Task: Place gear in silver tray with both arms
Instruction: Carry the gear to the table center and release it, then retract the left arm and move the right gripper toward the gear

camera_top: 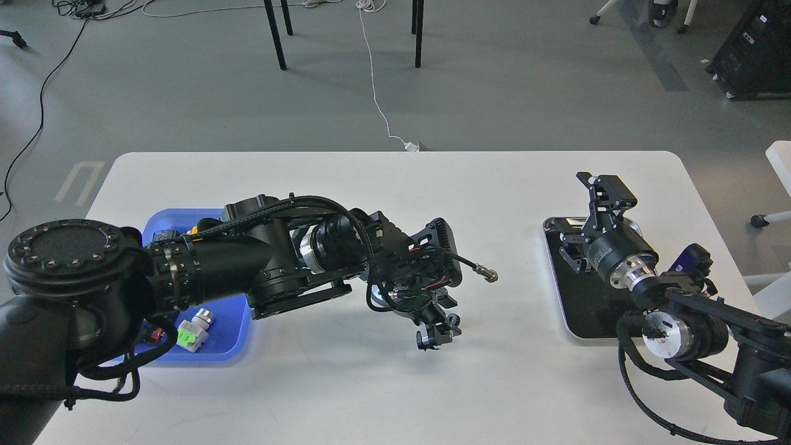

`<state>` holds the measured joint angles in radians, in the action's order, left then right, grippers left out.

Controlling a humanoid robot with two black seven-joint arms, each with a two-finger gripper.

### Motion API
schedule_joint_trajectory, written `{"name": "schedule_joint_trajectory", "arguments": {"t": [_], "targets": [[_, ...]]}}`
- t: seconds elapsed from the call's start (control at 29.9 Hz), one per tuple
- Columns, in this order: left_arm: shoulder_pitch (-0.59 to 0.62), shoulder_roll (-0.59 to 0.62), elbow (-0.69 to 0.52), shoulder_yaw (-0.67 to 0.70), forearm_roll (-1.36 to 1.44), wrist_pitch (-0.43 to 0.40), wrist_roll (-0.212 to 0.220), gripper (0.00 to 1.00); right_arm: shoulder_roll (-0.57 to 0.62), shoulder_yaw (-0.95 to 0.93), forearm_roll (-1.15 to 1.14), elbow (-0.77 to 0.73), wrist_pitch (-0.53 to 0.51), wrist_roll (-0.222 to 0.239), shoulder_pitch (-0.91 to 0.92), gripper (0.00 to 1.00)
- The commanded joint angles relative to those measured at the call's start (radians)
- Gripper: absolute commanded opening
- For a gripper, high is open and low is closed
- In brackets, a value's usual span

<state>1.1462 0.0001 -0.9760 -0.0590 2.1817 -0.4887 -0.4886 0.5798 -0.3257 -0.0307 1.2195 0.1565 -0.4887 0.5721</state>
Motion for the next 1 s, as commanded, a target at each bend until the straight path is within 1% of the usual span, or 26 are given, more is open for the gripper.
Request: {"name": "schedule_joint_trajectory", "arguments": {"t": [0.0, 0.1, 0.17, 0.27, 0.33, 0.37, 0.47, 0.53, 0.6, 0.67, 0.74, 0.8, 0.87, 0.9, 0.97], "targets": [[0.003, 0.000, -0.032, 0.014, 0.000, 0.000, 0.000, 0.79, 0.002, 0.001, 0.000, 0.000, 0.001, 0.000, 0.000, 0.97], [0.012, 0.000, -0.056, 0.031, 0.000, 0.000, 0.000, 0.85, 0.002, 0.001, 0.000, 0.000, 0.000, 0.000, 0.000, 0.97], [0.017, 0.000, -0.082, 0.077, -0.035, 0.000, 0.000, 0.88, 0.002, 0.001, 0.000, 0.000, 0.000, 0.000, 0.000, 0.97], [0.014, 0.078, -0.105, 0.203, -0.161, 0.000, 0.000, 0.93, 0.002, 0.005, -0.002, 0.005, -0.002, 0.000, 0.003, 0.97], [-0.019, 0.144, -0.136, 0.281, -0.308, 0.015, 0.000, 0.94, 0.003, 0.014, -0.030, 0.006, -0.003, 0.000, 0.012, 0.97], [-0.057, 0.185, -0.148, 0.310, -0.406, 0.030, 0.000, 0.97, 0.003, 0.017, -0.067, 0.008, -0.003, 0.000, 0.015, 0.97], [-0.161, 0.293, -0.174, 0.378, -0.705, 0.096, 0.000, 0.98, 0.008, 0.028, -0.213, 0.009, -0.003, 0.000, 0.015, 0.97], [-0.257, 0.366, -0.232, 0.416, -0.923, 0.171, 0.000, 0.98, 0.023, 0.072, -0.328, 0.011, -0.005, 0.000, 0.023, 0.97], [-0.365, 0.444, -0.300, 0.442, -1.073, 0.228, 0.000, 0.98, 0.038, 0.135, -0.427, 0.011, -0.005, 0.000, 0.064, 0.97], [-0.463, 0.498, -0.357, 0.490, -1.178, 0.265, 0.000, 0.98, 0.055, 0.222, -0.507, 0.011, -0.006, 0.000, 0.127, 0.97], [-0.584, 0.514, -0.386, 0.580, -1.235, 0.283, 0.000, 0.98, 0.077, 0.322, -0.561, 0.014, -0.006, 0.000, 0.204, 0.97], [-0.725, 0.500, -0.386, 0.730, -1.257, 0.295, 0.000, 0.98, 0.083, 0.411, -0.613, 0.015, -0.006, 0.000, 0.294, 0.98], [-0.834, 0.480, -0.389, 0.847, -1.261, 0.300, 0.000, 0.98, 0.084, 0.497, -0.665, 0.017, -0.006, 0.000, 0.371, 0.98], [-0.912, 0.463, -0.392, 0.914, -1.261, 0.300, 0.000, 0.98, 0.084, 0.557, -0.705, 0.021, -0.006, 0.000, 0.424, 0.98], [-0.913, 0.463, -0.392, 0.915, -1.261, 0.300, 0.000, 0.98, 0.084, 0.557, -0.706, 0.021, -0.006, 0.000, 0.425, 0.98]]}}
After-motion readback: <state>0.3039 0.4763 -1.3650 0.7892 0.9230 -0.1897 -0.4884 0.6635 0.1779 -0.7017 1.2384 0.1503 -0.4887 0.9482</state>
